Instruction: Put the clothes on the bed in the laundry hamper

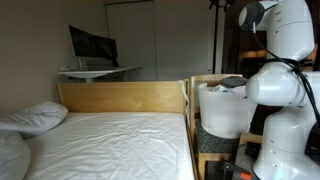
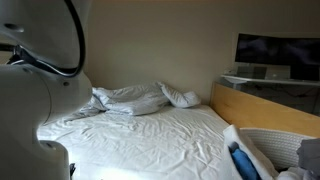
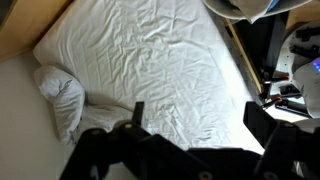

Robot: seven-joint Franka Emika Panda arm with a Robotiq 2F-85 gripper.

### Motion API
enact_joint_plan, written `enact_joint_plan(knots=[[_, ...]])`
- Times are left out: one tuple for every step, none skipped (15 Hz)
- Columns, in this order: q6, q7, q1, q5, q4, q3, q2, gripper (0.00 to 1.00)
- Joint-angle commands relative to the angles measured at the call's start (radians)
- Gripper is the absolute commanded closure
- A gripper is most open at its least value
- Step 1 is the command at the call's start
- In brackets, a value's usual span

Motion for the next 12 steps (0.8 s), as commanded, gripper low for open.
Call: enact_joint_plan(knots=[[-0.012, 0.042, 0.006, 0.098, 0.0, 0.033, -0.026, 0.0], [-0.017, 0.047, 0.013, 0.122, 0.0, 0.037, -0.028, 0.0], [-0.029, 0.058, 0.026, 0.144, 0.0, 0.04, -0.034, 0.0], [-0.041, 0.073, 0.039, 0.165, 0.0, 0.042, -0.038, 0.0], [-0.065, 0.096, 0.061, 0.179, 0.0, 0.042, -0.045, 0.0], [-0.085, 0.123, 0.09, 0.183, 0.0, 0.039, -0.046, 0.0], [-0.104, 0.147, 0.131, 0.161, 0.0, 0.029, -0.056, 0.0], [-0.122, 0.163, 0.167, 0.148, 0.0, 0.024, -0.059, 0.0], [-0.13, 0.18, 0.204, 0.142, 0.0, 0.02, -0.066, 0.0], [-0.129, 0.19, 0.242, 0.135, 0.0, 0.015, -0.073, 0.0], [-0.13, 0.198, 0.278, 0.127, 0.001, 0.009, -0.078, 0.0], [-0.117, 0.191, 0.325, 0.103, 0.001, 0.0, -0.086, 0.0]])
